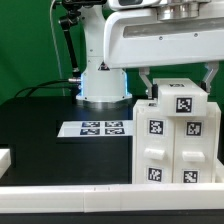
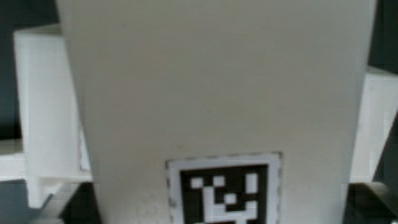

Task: Assemble cabinet

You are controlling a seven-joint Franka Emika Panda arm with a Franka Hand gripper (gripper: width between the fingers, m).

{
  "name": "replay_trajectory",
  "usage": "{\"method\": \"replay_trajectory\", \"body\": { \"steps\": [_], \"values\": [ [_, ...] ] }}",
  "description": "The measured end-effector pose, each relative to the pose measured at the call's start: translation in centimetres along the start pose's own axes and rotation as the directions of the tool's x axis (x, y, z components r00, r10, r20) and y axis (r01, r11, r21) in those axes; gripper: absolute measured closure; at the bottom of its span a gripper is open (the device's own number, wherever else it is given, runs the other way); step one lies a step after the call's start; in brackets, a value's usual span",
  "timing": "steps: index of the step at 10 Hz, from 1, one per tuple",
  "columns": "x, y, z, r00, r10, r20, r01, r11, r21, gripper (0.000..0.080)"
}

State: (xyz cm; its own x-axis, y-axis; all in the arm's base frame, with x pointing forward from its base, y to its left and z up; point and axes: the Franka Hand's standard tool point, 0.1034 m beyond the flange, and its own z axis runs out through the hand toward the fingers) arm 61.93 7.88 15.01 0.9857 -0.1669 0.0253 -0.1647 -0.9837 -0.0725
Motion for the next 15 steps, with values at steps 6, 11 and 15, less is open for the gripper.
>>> {"method": "replay_trajectory", "body": {
  "steps": [6, 11, 15],
  "values": [
    [0.13, 0.30, -0.08, 0.928, 0.373, -0.003, -0.373, 0.928, -0.001, 0.0236],
    [0.18, 0.03, -0.24, 0.685, 0.729, -0.002, -0.729, 0.685, 0.004, 0.0236],
    [0.29, 0.26, -0.26, 0.413, 0.910, 0.021, -0.911, 0.413, 0.013, 0.0236]
  ]
}}
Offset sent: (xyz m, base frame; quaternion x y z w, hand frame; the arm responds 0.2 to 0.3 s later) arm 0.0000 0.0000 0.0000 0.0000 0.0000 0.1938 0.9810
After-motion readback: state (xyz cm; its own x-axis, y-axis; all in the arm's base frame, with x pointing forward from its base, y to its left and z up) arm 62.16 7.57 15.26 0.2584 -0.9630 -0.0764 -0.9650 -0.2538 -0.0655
